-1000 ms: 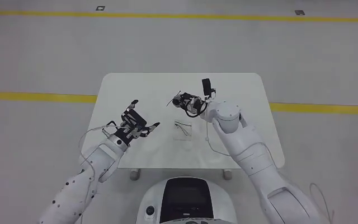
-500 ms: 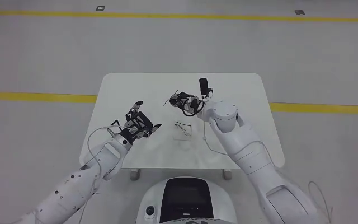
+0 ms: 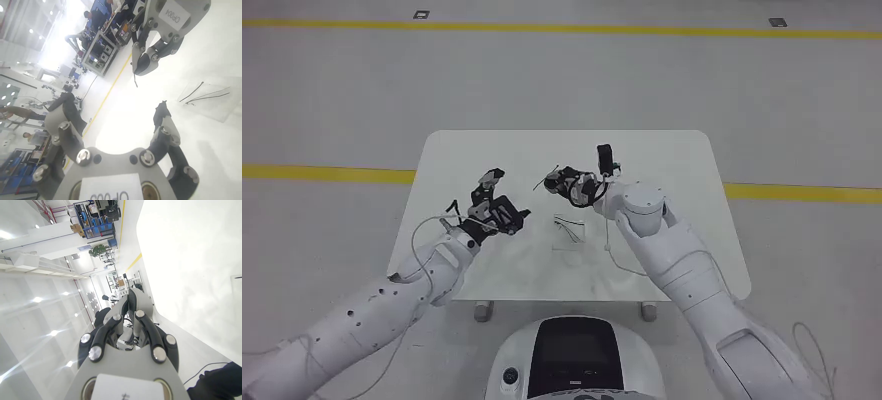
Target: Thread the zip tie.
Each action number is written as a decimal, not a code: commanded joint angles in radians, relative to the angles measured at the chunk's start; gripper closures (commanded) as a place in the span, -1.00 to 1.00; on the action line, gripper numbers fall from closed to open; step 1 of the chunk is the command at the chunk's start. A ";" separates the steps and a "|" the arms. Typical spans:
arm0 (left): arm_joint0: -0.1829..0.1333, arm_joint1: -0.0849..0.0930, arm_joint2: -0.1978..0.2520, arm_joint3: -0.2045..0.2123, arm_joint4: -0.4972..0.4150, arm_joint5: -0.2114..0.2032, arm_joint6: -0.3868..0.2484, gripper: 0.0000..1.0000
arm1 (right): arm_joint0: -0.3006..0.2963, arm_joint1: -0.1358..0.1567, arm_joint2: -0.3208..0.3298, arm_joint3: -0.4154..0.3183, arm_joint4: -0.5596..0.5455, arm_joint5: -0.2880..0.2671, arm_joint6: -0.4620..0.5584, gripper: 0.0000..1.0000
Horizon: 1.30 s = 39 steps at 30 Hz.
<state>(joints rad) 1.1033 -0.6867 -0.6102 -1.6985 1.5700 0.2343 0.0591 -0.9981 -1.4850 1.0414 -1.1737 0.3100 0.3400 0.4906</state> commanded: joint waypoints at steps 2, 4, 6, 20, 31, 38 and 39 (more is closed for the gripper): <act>0.003 0.000 -0.004 -0.001 0.000 -0.002 0.000 -1.00 | 0.000 0.000 0.000 -0.001 -0.001 0.000 0.000 1.00; 0.003 -0.001 -0.004 0.000 0.000 -0.013 0.007 -1.00 | 0.000 0.000 0.000 -0.001 -0.001 0.000 0.000 1.00; 0.004 -0.004 -0.007 0.004 -0.001 -0.036 0.018 -1.00 | -0.012 0.001 0.001 -0.009 -0.001 -0.010 -0.012 1.00; -0.050 -0.008 0.037 0.029 0.000 -0.066 0.040 -1.00 | -0.002 -0.005 -0.019 -0.008 0.005 -0.003 -0.021 1.00; -0.179 0.001 0.150 0.063 0.000 -0.105 0.030 -1.00 | -0.010 -0.006 -0.032 0.001 0.037 0.000 -0.013 1.00; -0.198 0.002 0.170 0.071 0.000 -0.076 0.034 -1.00 | 0.000 -0.007 -0.042 0.010 0.035 0.000 -0.012 1.00; -0.198 0.002 0.170 0.071 0.000 -0.076 0.034 -1.00 | 0.000 -0.007 -0.042 0.010 0.035 0.000 -0.012 1.00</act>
<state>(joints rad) 0.9054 -0.6845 -0.4402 -1.6274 1.5700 0.1581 0.0927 -0.9982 -1.4920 0.9990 -1.1635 0.3447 0.3400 0.4785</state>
